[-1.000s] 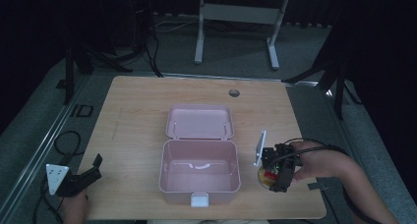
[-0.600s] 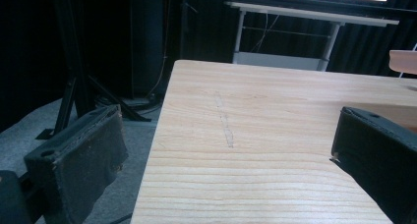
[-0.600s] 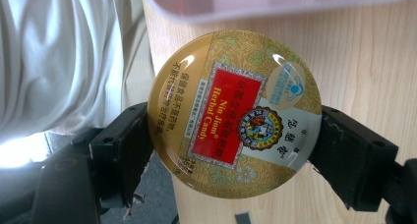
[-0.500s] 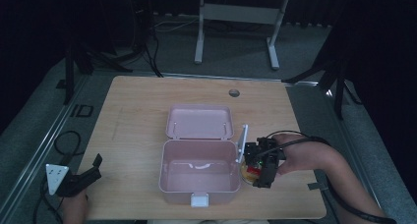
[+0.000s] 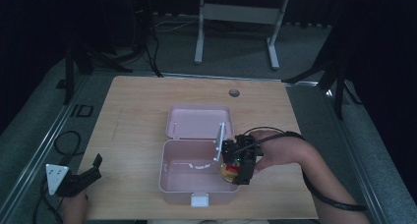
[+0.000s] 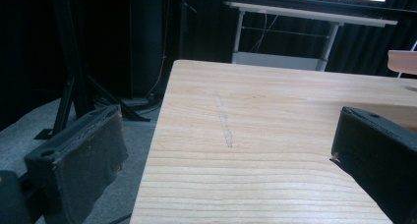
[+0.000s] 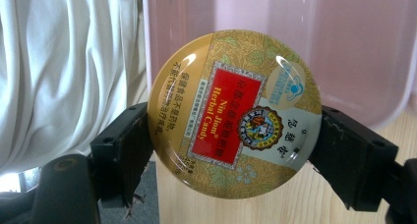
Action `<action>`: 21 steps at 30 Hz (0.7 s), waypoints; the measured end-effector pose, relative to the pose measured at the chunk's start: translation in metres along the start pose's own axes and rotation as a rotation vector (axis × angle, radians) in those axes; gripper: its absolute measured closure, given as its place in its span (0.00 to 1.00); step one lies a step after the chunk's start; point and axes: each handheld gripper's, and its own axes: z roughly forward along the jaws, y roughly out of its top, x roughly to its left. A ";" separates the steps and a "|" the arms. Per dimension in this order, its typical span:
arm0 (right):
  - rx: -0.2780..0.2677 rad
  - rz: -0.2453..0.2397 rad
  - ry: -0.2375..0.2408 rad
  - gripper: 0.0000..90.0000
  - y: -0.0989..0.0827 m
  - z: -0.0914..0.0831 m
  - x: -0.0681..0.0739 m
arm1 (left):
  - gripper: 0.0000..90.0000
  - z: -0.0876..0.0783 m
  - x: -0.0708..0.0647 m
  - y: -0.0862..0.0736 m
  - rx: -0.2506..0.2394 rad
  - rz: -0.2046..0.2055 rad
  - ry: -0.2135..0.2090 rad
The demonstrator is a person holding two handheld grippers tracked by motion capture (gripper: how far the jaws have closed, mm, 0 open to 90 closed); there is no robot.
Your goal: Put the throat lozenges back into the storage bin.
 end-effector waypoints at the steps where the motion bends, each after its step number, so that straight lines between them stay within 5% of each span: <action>1: -0.002 -0.004 0.003 0.22 0.003 0.002 -0.001 | 0.00 0.000 0.000 0.000 0.000 0.000 0.000; 21: 0.073 -0.014 0.034 0.22 0.020 0.056 -0.016 | 0.00 0.000 0.000 0.000 0.003 0.003 -0.001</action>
